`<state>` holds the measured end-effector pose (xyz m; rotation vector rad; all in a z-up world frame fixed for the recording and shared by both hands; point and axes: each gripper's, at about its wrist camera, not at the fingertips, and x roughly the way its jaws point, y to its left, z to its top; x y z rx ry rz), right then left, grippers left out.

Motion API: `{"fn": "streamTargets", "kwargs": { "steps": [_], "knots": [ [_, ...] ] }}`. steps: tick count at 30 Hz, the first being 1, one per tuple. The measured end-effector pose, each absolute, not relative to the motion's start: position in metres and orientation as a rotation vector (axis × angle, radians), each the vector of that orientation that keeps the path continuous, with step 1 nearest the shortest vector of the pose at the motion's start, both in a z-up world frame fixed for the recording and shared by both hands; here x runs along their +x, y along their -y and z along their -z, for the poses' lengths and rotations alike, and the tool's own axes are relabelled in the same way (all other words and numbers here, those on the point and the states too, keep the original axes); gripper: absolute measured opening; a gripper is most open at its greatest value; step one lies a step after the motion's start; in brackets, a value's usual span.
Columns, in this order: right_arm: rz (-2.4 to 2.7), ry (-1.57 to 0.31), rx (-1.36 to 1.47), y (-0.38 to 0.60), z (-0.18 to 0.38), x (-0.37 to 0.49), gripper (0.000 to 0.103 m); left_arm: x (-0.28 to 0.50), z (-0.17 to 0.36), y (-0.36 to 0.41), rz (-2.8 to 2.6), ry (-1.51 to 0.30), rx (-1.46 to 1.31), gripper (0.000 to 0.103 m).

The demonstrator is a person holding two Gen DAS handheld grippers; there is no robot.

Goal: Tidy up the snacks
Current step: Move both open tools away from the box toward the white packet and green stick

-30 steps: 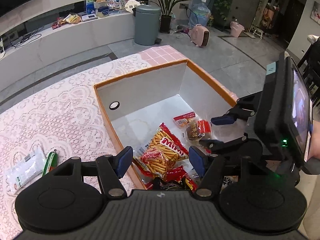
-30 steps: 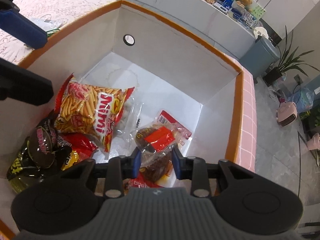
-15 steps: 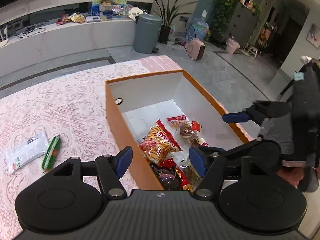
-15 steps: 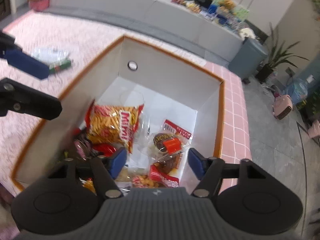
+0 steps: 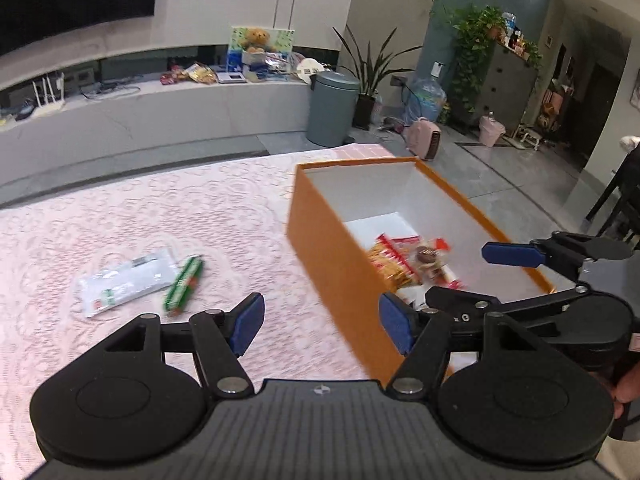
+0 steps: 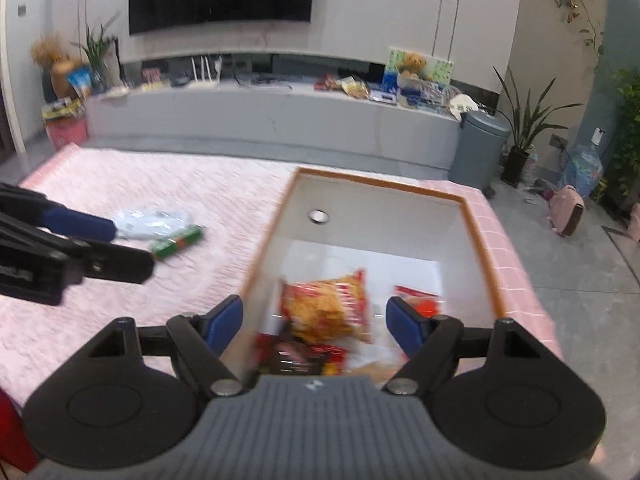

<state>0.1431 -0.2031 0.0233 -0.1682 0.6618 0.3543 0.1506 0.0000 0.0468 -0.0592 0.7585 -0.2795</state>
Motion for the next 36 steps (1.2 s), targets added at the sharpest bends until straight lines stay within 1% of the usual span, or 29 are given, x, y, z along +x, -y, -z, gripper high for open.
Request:
{"fn": "streamTargets", "kwargs": {
  "steps": [8, 12, 17, 23, 26, 31, 36],
  "knots": [
    [-0.409, -0.608, -0.058, 0.161, -0.016, 0.115, 0.077, 0.13, -0.029, -0.041, 0.187, -0.777, -0.055, 0.077],
    [-0.43, -0.608, -0.092, 0.137, -0.008, 0.109, 0.077, 0.123, -0.02, -0.065, 0.164, -0.796, -0.063, 0.076],
    [-0.451, -0.635, -0.127, 0.113, 0.006, 0.109, 0.077, 0.119, -0.005, -0.092, 0.142, -0.832, -0.093, 0.076],
    [-0.484, -0.711, -0.12, 0.086, 0.02, 0.125, 0.077, 0.126, 0.008, -0.114, 0.131, -0.851, -0.124, 0.075],
    [-0.488, -0.732, -0.143, 0.071, 0.028, 0.132, 0.077, 0.133, 0.013, -0.123, 0.131, -0.859, -0.13, 0.072],
    [-0.473, -0.776, -0.141, 0.053, 0.041, 0.15, 0.068, 0.149, 0.025, -0.138, 0.109, -0.878, -0.135, 0.071],
    [-0.458, -0.818, -0.125, 0.034, 0.052, 0.172, 0.065, 0.171, 0.036, -0.151, 0.086, -0.895, -0.135, 0.07]
  ]
}}
